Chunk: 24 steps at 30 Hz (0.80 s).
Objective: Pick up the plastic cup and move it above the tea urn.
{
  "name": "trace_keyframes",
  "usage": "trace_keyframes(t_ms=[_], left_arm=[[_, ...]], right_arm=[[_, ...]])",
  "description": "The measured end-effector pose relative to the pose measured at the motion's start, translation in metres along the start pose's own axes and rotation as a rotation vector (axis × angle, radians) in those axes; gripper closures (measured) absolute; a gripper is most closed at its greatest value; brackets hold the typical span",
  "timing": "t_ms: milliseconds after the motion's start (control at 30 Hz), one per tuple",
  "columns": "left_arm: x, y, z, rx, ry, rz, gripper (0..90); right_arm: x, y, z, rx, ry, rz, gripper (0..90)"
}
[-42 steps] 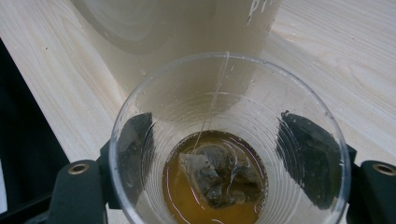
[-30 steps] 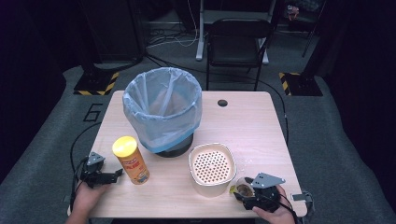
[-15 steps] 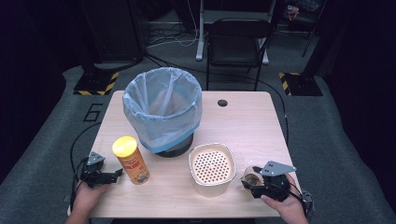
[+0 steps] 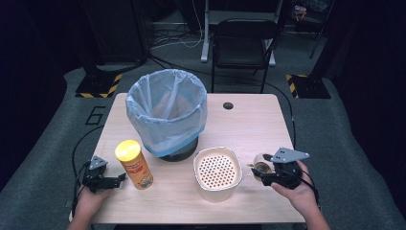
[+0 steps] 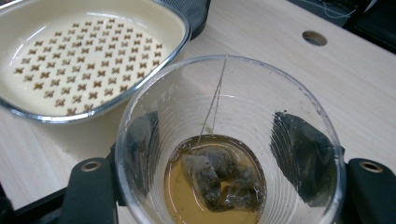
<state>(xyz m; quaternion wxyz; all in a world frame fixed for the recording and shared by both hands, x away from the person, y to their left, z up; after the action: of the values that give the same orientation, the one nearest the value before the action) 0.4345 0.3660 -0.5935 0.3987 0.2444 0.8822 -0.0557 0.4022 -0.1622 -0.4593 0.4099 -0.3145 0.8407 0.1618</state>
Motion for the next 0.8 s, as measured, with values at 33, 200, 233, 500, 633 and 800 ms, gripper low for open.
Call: trace_keyframes(t_ms=[33, 200, 233, 500, 633, 800], left_arm=[[0.0, 0.0, 0.0, 0.0, 0.0, 0.0, 4.0], [0.0, 0.0, 0.0, 0.0, 0.0, 0.0, 4.0], [0.0, 0.0, 0.0, 0.0, 0.0, 0.0, 4.0], [0.0, 0.0, 0.0, 0.0, 0.001, -0.001, 4.0], [0.0, 0.0, 0.0, 0.001, 0.001, -0.002, 4.0], [0.0, 0.0, 0.0, 0.002, 0.002, -0.003, 4.0]], right_arm=[[0.0, 0.0, 0.0, 0.0, 0.0, 0.0, 32.6], [-0.022, -0.005, 0.001, 0.02, -0.013, -0.047, 33.0], [-0.022, -0.005, 0.001, 0.02, -0.013, -0.047, 33.0], [-0.046, -0.012, 0.007, 0.019, -0.025, -0.088, 33.5], [-0.054, -0.017, 0.014, 0.007, -0.025, -0.082, 33.5], [-0.064, -0.024, 0.026, 0.006, -0.032, -0.101, 33.8]])
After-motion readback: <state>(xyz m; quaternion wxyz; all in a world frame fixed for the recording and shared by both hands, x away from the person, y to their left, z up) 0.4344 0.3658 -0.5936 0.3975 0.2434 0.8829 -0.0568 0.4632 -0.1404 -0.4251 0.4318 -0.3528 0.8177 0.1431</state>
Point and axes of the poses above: each handheld gripper's, and its own axes: z roughly forward along the jaws, x roughly out of its underside, y roughly to its left, the point moved 9 cm from there along z, roughly forward along the jaws, and after that the axes turned 8 degrees about z, right-handed, at the moved point
